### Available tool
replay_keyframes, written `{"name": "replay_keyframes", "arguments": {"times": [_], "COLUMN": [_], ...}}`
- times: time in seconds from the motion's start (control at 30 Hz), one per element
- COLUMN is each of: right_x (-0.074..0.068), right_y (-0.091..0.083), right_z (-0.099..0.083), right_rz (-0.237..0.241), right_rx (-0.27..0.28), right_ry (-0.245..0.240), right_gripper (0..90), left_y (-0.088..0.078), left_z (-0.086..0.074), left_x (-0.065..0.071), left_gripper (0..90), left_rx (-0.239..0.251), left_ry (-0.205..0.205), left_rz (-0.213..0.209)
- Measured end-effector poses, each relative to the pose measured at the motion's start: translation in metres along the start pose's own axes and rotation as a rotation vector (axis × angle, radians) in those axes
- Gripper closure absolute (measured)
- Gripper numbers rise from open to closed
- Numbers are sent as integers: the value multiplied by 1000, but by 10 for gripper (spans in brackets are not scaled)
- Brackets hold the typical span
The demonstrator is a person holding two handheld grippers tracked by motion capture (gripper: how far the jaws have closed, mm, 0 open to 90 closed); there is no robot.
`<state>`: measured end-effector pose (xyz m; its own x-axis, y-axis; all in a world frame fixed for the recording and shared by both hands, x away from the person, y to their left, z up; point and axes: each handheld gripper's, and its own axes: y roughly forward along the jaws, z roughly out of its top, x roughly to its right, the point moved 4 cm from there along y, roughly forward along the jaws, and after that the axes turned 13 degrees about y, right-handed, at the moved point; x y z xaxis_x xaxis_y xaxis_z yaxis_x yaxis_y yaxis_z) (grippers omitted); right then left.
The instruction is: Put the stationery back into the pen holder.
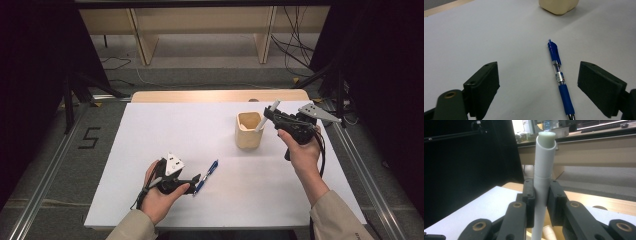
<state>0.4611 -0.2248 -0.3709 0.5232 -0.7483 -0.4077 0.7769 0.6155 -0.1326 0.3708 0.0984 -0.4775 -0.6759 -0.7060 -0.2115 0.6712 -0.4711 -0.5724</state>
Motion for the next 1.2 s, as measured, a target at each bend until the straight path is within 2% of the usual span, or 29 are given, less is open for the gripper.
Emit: {"name": "replay_keyframes", "arguments": {"times": [0.67, 1.2], "right_x": [0, 1], "right_y": [7, 17], "right_z": [5, 3], "right_rz": [-8, -29], "right_rx": [18, 27], "right_ry": [-3, -41], "right_gripper": [784, 785], "left_y": [1, 1], "left_z": [0, 0], "left_x": [1, 1], "left_gripper": [173, 173], "left_rx": [0, -4], "left_ry": [1, 8], "left_rz": [-2, -3]}}
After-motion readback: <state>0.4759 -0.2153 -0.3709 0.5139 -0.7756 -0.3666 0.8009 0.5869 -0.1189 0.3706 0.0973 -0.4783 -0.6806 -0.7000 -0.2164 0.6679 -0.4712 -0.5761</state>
